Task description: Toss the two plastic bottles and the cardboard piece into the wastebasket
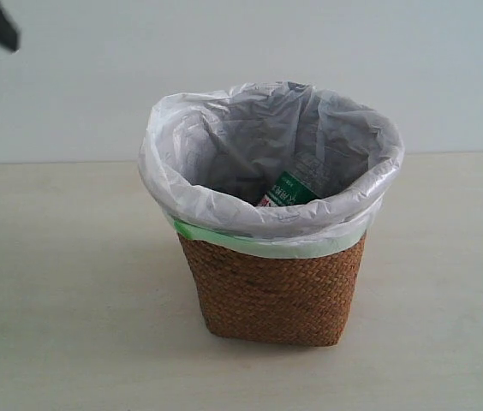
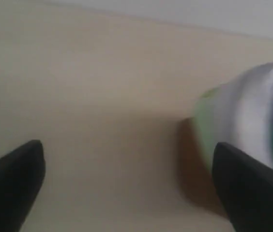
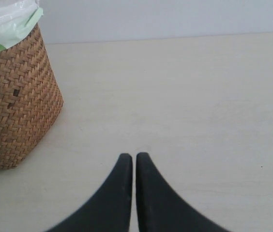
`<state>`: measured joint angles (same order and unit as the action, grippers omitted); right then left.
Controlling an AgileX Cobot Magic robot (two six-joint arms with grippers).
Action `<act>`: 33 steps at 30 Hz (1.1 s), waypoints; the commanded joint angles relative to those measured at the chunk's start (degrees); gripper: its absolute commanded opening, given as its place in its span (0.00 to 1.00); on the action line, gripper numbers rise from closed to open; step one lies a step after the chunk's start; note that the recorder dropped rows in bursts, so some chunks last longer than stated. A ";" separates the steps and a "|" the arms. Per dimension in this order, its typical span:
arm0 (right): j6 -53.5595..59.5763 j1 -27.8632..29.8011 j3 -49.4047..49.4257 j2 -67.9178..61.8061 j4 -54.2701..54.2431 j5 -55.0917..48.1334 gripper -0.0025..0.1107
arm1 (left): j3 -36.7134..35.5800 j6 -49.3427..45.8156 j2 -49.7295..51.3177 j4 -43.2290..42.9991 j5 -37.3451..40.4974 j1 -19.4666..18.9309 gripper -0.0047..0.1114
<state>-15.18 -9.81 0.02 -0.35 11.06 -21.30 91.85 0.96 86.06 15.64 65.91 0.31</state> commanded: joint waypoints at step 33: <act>0.21 0.09 -0.02 0.35 0.09 0.18 0.02 | -60.35 -15.61 -47.28 25.42 -23.65 -5.38 0.07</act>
<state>-15.18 -9.81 0.02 -0.35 11.06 -21.30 34.72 -14.18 43.06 38.94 42.52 -4.96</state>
